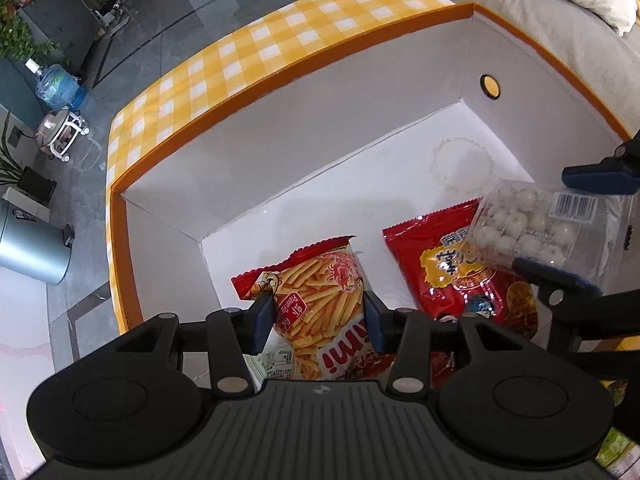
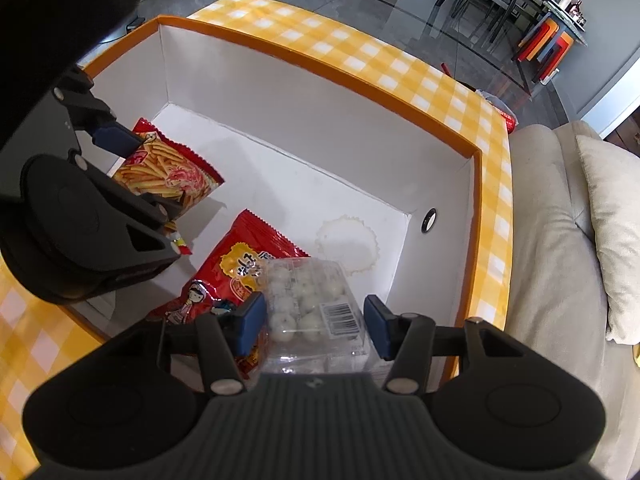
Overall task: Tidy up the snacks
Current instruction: 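Carry both snacks over the box and open both tools to drop them, then move both tools back toward the remaining snacks on the table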
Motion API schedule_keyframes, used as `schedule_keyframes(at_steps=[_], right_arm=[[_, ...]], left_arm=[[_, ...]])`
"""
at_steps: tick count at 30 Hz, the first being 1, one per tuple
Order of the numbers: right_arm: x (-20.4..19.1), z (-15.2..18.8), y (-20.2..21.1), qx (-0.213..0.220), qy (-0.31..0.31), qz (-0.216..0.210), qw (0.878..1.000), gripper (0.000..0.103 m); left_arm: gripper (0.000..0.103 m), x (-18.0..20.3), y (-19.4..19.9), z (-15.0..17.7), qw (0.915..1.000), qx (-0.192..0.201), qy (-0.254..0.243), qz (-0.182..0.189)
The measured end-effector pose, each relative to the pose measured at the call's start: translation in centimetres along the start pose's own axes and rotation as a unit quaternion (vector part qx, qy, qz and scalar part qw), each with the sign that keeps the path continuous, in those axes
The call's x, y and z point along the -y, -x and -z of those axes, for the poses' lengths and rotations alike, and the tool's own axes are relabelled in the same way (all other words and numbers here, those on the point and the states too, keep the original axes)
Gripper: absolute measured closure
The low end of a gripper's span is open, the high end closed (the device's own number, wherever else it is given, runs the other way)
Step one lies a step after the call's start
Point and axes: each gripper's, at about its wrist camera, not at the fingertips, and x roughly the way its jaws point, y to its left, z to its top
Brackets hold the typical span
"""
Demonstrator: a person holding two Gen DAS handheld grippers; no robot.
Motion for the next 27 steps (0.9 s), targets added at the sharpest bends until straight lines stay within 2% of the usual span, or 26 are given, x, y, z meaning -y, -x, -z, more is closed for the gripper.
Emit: schedule_keyframes(at_steps=[4,10,12,13,20,25,27], right_arm=[[0.0,0.0,0.0,-0.002,0.002,0.002,1.000,0.050],[-0.2,-0.2,0.4,-0.001,0.010,0.010,1.000,0.050],[-0.5,-0.1,0.9,0.009,0.019,0.016,1.000,0.049],[-0.6,-0.1,1.2,0.014,0.023,0.019,0.999,0.047],[-0.9,0.3,3.6,0.041,0.017,0.028,0.999,0.035],[-0.5,1.0,5.7,0.063,-0.006,0.026,0.998,0.026],[-0.5,1.6,6.7,0.074,-0.019,0.024,0.997,0.026]], left_arm=[[0.044,-0.1,0.2,0.0,1.0000,0.004,-0.001,-0.009],[0.044,-0.2,1.6,0.2,0.9993,0.018,-0.009,-0.031],[0.038,-0.4,2.1,0.2,0.9992,0.025,-0.007,-0.032],[0.035,-0.5,2.4,0.2,0.9990,0.029,-0.004,-0.034],[0.030,-1.1,5.3,0.8,0.9973,0.059,0.010,-0.043],[0.029,-1.6,7.8,1.8,0.9946,0.085,0.028,-0.053],[0.029,-1.7,8.7,2.3,0.9931,0.097,0.034,-0.055]])
